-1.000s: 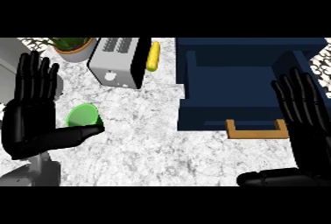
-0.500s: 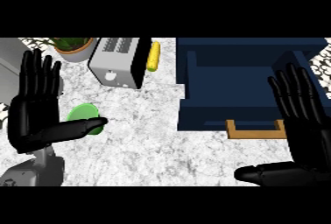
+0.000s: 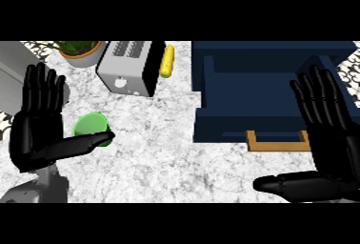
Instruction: Pick up the cup, place it into the drawer and close the drawer
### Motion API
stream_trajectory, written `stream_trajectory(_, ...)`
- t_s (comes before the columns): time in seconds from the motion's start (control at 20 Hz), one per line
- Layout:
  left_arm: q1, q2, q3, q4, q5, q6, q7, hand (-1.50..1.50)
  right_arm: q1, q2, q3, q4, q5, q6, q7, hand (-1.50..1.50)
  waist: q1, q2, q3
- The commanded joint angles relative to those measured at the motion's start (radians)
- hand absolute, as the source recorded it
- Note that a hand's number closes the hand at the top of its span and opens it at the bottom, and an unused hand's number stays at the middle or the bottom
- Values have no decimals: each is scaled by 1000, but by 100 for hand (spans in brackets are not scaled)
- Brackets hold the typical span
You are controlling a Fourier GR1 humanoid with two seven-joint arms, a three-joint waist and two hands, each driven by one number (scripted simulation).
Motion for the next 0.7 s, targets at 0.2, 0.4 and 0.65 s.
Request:
stream_trajectory(0.2,57,-5,11,88,11,-9,-66,-150,92,-8,0,-103,-14,26,10,-150,-3,0,0)
stream_trajectory(0.4,85,32,51,76,41,-27,-34,-150,-81,-41,-90,34,-72,30,31,-150,3,0,0)
stream_trajectory(0.65,33,-9,45,259,-16,31,-158,-150,-57,-14,-17,-79,-7,-23,122,-150,-3,0,0)
